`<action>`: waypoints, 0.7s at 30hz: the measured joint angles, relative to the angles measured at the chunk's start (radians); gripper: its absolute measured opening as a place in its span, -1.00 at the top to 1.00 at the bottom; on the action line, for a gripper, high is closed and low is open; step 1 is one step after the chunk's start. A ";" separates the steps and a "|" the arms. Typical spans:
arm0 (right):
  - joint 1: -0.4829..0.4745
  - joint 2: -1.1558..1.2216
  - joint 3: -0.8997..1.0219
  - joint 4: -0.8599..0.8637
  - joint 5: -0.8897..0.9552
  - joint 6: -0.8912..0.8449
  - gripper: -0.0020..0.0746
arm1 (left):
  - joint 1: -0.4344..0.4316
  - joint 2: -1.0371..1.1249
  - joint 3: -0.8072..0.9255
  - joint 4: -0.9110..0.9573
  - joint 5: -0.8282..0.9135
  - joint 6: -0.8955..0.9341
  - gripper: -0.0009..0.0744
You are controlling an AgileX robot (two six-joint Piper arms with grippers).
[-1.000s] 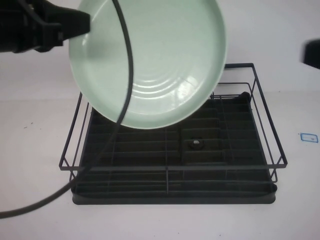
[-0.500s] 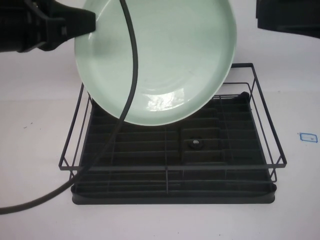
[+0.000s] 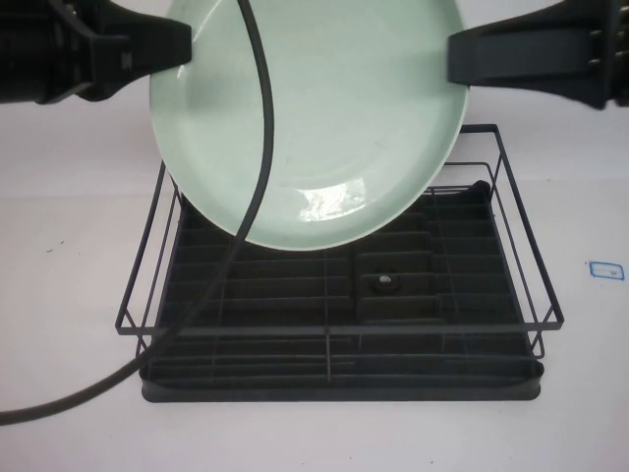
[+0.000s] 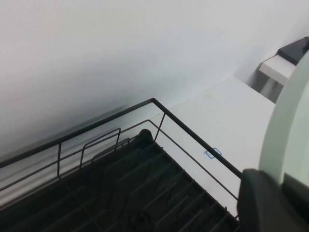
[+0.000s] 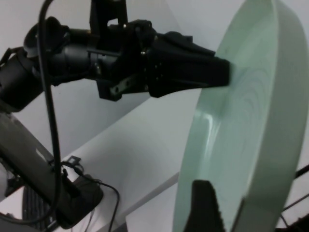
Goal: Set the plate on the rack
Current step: Hand over the plate
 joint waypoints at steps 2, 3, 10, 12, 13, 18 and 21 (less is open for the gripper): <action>0.015 0.022 0.000 0.023 0.000 -0.012 -0.26 | 0.000 0.000 0.000 0.000 0.000 0.000 0.96; 0.025 0.031 0.000 0.035 0.000 -0.021 -0.26 | 0.000 0.000 0.000 0.002 0.002 0.000 0.96; 0.045 0.043 0.000 0.043 -0.027 -0.073 0.43 | 0.000 -0.002 0.000 0.021 0.036 0.002 0.93; 0.045 0.045 0.000 0.017 -0.037 -0.085 0.46 | 0.000 -0.002 0.000 0.021 0.057 0.002 0.83; 0.045 0.045 0.000 0.003 -0.040 -0.094 0.46 | 0.000 -0.002 0.000 0.019 0.070 0.002 0.72; 0.045 0.045 0.000 -0.106 -0.089 -0.146 0.68 | -0.002 -0.003 0.000 -0.100 0.078 0.002 -0.37; 0.045 0.043 0.000 -0.194 -0.106 -0.180 0.72 | -0.002 -0.011 0.000 -0.201 0.084 0.000 -0.72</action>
